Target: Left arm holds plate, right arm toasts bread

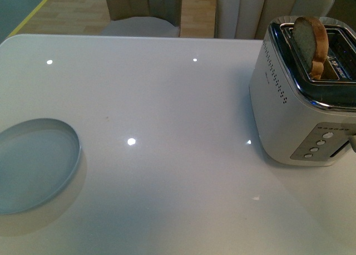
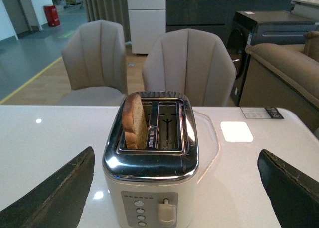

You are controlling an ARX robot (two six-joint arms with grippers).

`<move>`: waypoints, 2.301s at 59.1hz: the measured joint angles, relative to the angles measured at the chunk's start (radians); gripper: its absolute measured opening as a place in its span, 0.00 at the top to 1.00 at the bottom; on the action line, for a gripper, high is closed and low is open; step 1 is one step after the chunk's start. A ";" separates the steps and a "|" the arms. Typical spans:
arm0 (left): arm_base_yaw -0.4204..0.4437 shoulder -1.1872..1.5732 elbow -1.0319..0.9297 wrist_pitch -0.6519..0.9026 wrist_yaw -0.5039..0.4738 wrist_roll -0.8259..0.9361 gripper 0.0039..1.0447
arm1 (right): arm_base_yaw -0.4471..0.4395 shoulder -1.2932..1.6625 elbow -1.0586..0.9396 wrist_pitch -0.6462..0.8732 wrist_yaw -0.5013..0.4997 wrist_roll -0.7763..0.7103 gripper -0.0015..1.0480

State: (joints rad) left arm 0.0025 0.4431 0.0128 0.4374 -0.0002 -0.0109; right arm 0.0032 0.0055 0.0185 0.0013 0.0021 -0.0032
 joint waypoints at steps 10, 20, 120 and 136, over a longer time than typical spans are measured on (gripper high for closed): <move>0.000 -0.081 0.000 -0.077 0.000 0.000 0.98 | 0.000 0.000 0.000 0.000 0.000 0.000 0.08; 0.000 -0.152 0.000 -0.146 0.000 0.000 0.98 | 0.000 0.000 0.000 0.000 0.000 0.000 0.08; 0.000 -0.437 0.000 -0.436 0.000 0.000 0.48 | 0.000 0.000 0.000 0.000 0.000 0.000 0.08; 0.000 -0.437 0.000 -0.436 0.000 0.002 0.05 | 0.000 0.000 0.000 0.000 0.000 0.000 0.08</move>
State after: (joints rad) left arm 0.0025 0.0063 0.0132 0.0013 -0.0002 -0.0093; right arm 0.0032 0.0051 0.0185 0.0013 0.0021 -0.0032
